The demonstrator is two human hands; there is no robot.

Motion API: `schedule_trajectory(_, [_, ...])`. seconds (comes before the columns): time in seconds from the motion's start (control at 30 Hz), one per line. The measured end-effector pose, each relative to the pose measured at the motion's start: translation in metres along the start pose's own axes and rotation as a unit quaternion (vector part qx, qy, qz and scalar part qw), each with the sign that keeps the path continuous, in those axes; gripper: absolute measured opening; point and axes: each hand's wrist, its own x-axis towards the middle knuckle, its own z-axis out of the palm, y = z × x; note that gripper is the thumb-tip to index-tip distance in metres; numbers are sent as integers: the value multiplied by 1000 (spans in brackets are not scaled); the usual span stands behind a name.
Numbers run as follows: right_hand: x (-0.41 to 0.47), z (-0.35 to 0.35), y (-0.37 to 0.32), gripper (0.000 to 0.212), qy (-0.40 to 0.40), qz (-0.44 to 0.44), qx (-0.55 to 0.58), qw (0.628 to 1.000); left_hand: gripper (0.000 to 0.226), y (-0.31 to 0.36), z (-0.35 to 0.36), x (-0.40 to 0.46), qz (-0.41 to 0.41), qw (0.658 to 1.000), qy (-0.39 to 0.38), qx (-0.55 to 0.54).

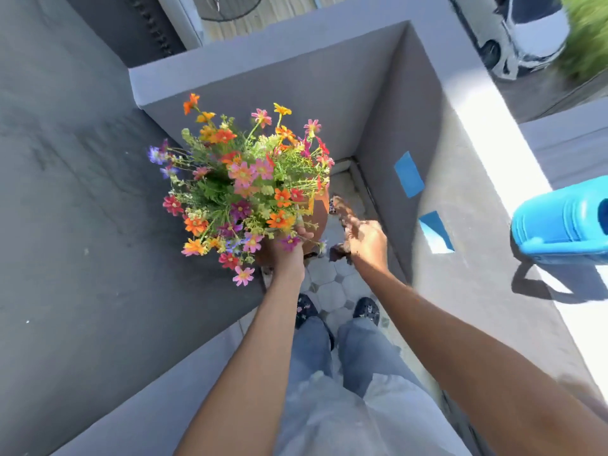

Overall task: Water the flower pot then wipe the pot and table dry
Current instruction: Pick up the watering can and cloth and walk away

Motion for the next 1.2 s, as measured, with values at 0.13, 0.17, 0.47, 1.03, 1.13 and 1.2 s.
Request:
schedule_trajectory(0.13, [-32,-9,-3,16,39,36,87,995,30,-12,13,5,-52,993,16,105])
schedule_trajectory(0.17, [-36,-11,1,17,36,39,93,994,31,-13,16,6,-69,991,35,109])
schedule_trajectory(0.47, [-68,-112,2,32,106,-120,128,979,17,-18,58,-41,-51,994,-8,99])
schedule_trajectory(1.03, [-135,-416,33,25,394,-173,289,855,13,-7,263,-318,41,914,-392,102])
schedule_trajectory(1.13, [-140,-437,61,25,429,-142,290,843,9,-46,292,-325,-82,917,-388,51])
schedule_trajectory(1.2, [-143,-443,75,26,432,-127,293,843,10,-66,306,-319,-146,923,-356,5])
